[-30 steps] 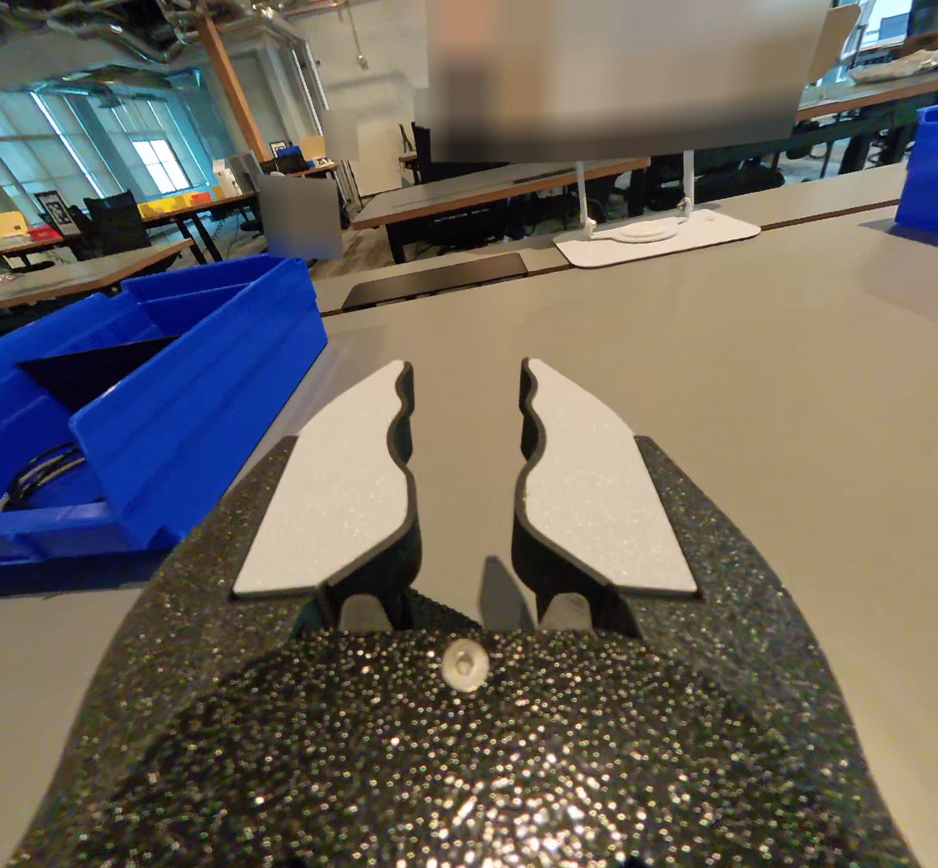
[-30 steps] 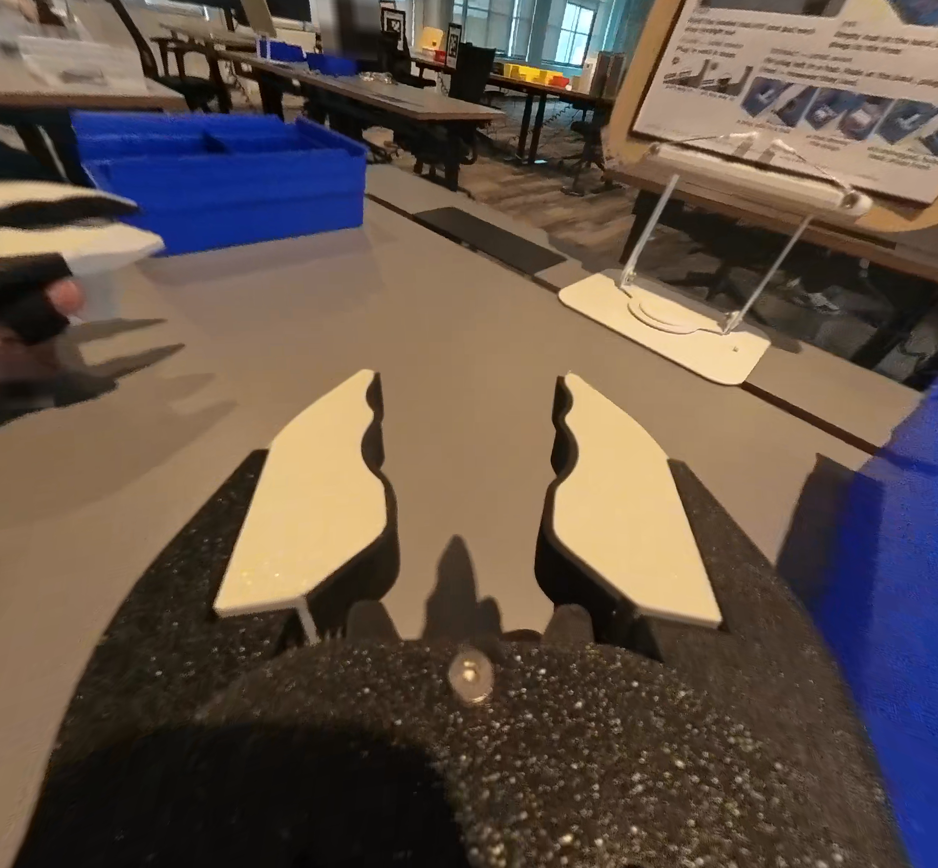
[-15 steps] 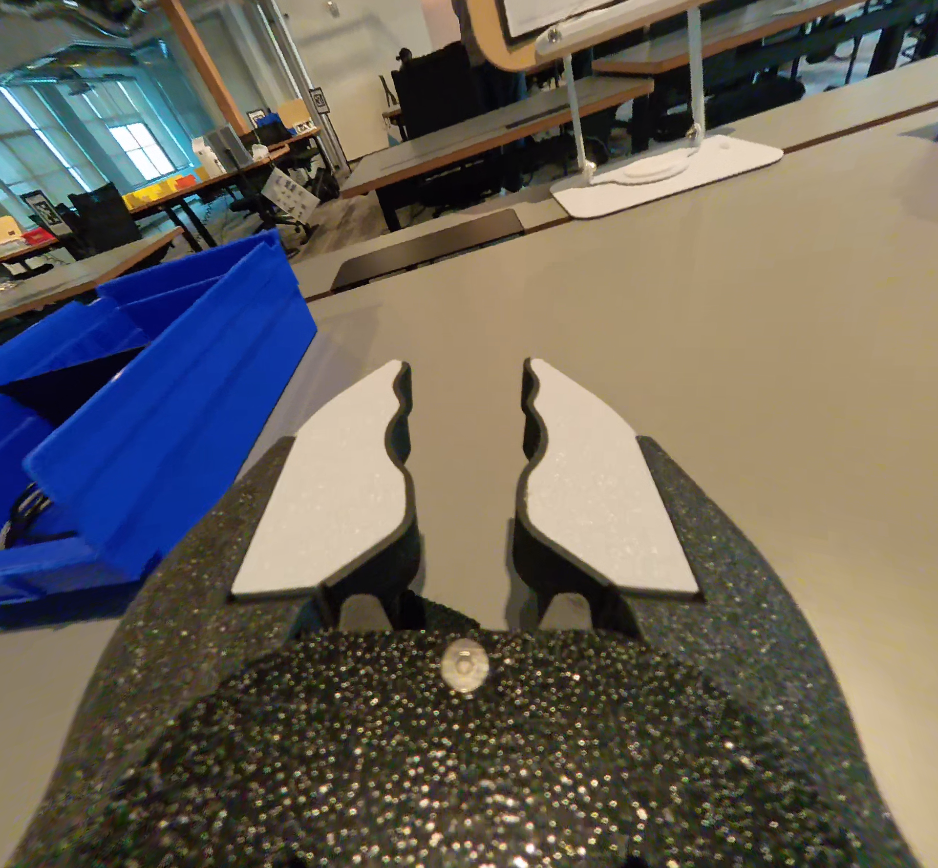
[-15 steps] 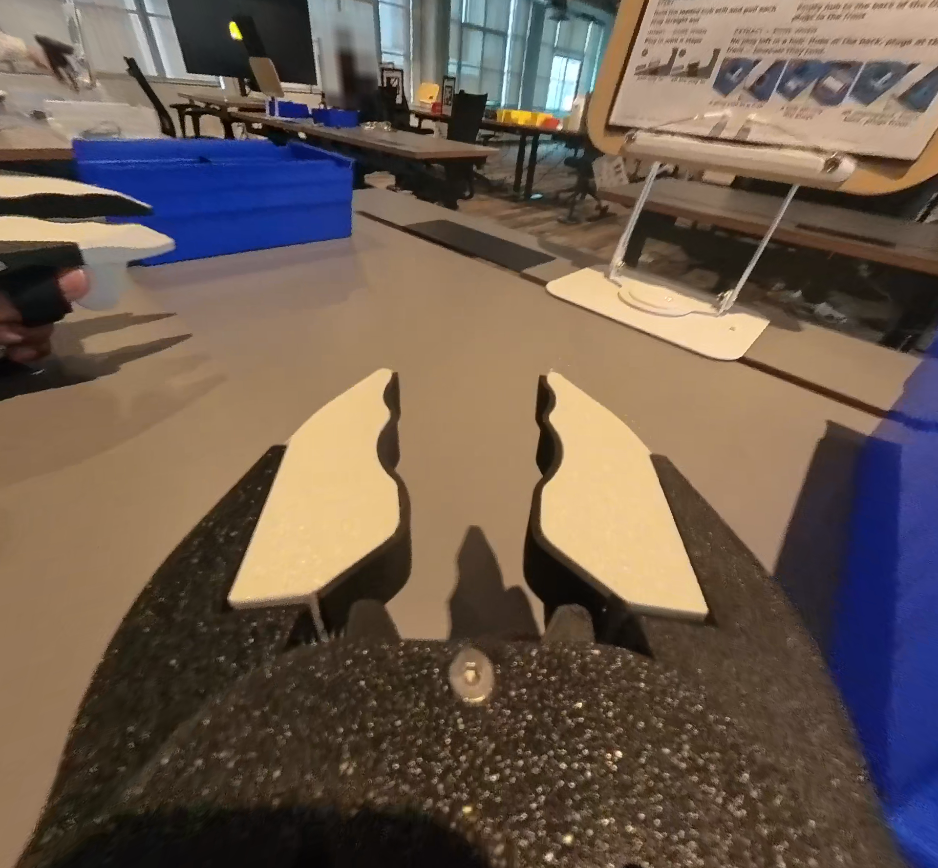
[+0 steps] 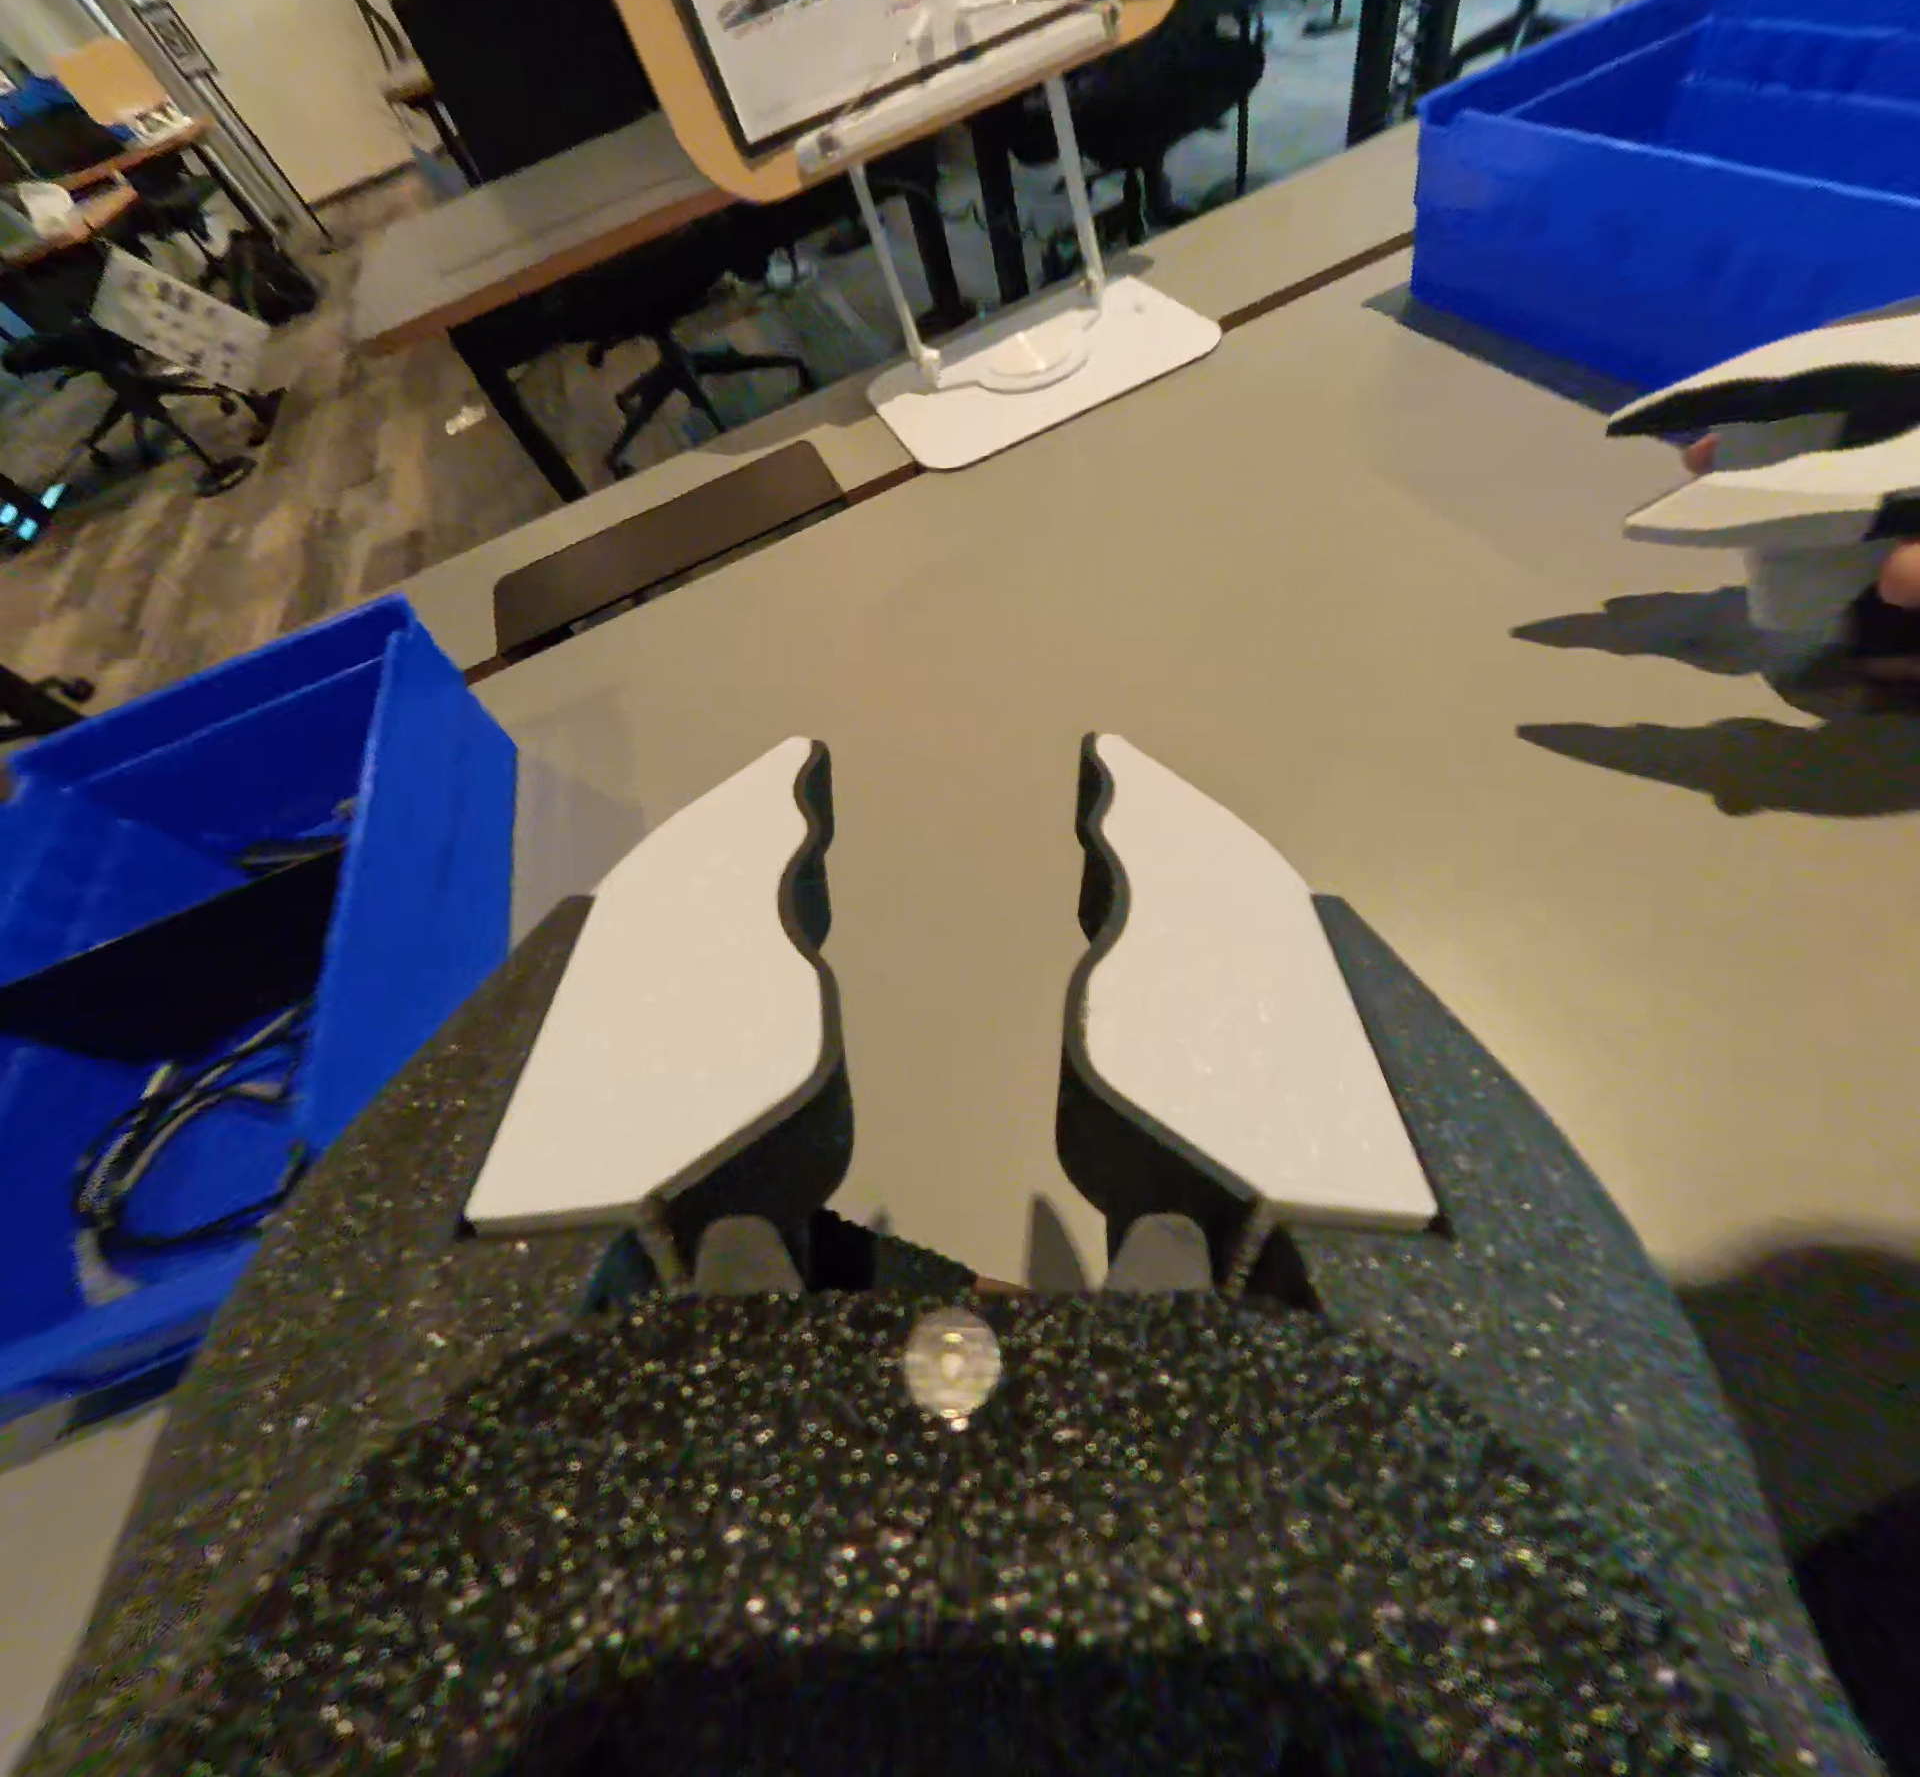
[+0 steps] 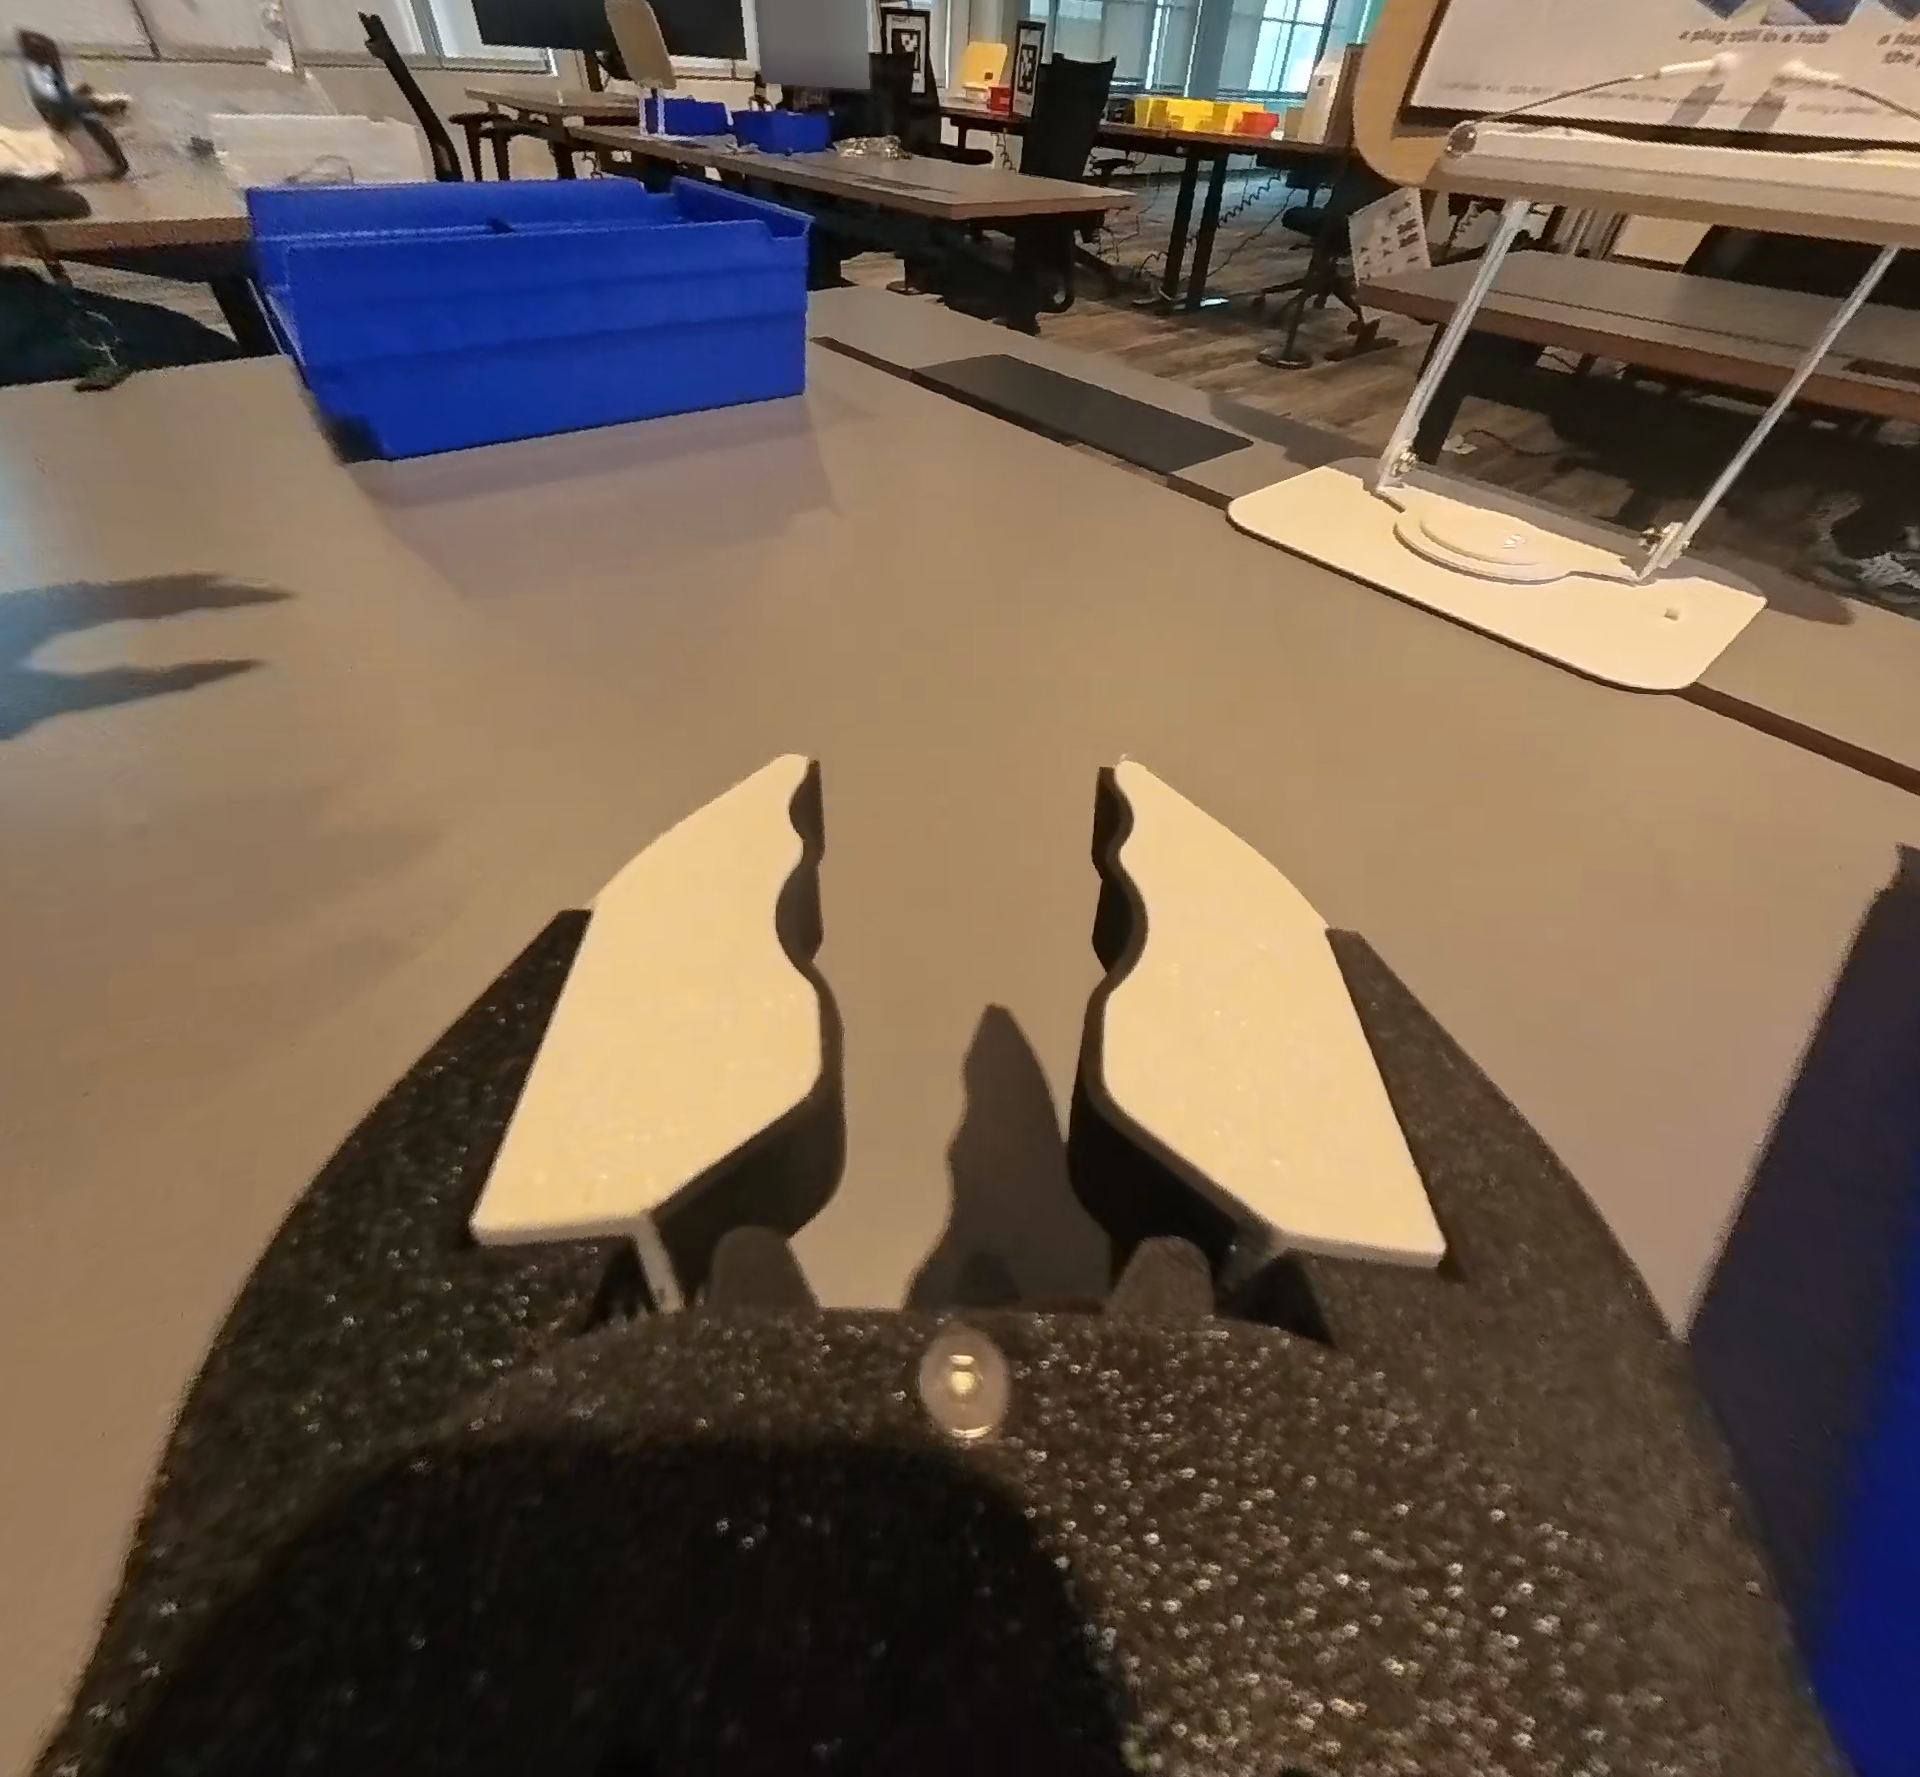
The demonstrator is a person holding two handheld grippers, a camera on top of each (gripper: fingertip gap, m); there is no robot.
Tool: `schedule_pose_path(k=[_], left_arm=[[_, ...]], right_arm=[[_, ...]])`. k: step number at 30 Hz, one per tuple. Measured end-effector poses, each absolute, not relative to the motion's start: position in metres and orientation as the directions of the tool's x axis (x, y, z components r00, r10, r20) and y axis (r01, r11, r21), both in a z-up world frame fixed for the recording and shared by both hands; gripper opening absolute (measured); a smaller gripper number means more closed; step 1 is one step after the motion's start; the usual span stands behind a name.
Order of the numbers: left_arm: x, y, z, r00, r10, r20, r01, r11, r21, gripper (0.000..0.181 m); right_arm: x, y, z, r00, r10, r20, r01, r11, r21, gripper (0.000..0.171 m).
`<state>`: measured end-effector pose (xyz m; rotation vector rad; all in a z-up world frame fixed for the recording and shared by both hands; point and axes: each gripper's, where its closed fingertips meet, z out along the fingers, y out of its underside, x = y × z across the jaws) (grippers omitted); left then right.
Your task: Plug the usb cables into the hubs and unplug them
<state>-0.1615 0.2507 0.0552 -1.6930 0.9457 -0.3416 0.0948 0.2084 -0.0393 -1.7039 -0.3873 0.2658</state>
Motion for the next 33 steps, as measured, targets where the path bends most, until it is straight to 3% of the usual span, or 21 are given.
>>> schedule_pose_path(k=[5, 9, 13, 21, 26, 33], left_arm=[[-0.216, 0.254, 0.101, 0.675, -0.700, -0.235, -0.461, -0.152, -0.874, 0.045], [-0.269, 0.294, 0.101, 0.687, -0.644, -0.338, -0.588, -0.219, -0.778, 0.044], [-0.323, 0.368, 0.065, 0.717, -0.613, -0.331, -0.633, -0.374, -0.678, 0.045], [-0.383, 0.477, -0.045, 0.825, -0.565, -0.018, -0.511, -0.731, -0.452, 0.045], [-0.386, 0.503, -0.090, 0.832, -0.555, 0.013, -0.513, -0.778, -0.362, 0.043], [-0.385, 0.516, -0.109, 0.857, -0.515, 0.022, -0.479, -0.811, -0.335, 0.032]], right_arm=[[0.091, 0.208, -0.042, 0.909, 0.411, 0.070, 0.139, -0.141, -0.980, 0.048], [0.091, 0.208, -0.042, 0.911, 0.404, 0.079, 0.149, -0.145, -0.978, 0.048], [0.093, 0.209, -0.042, 0.917, 0.394, 0.070, 0.137, -0.144, -0.980, 0.047], [0.102, 0.207, -0.035, 0.930, 0.368, 0.015, 0.063, -0.117, -0.991, 0.044], [0.104, 0.208, -0.035, 0.933, 0.359, 0.008, 0.055, -0.122, -0.991, 0.039], [0.101, 0.212, -0.036, 0.935, 0.352, 0.044, 0.090, -0.115, -0.989, 0.037]])
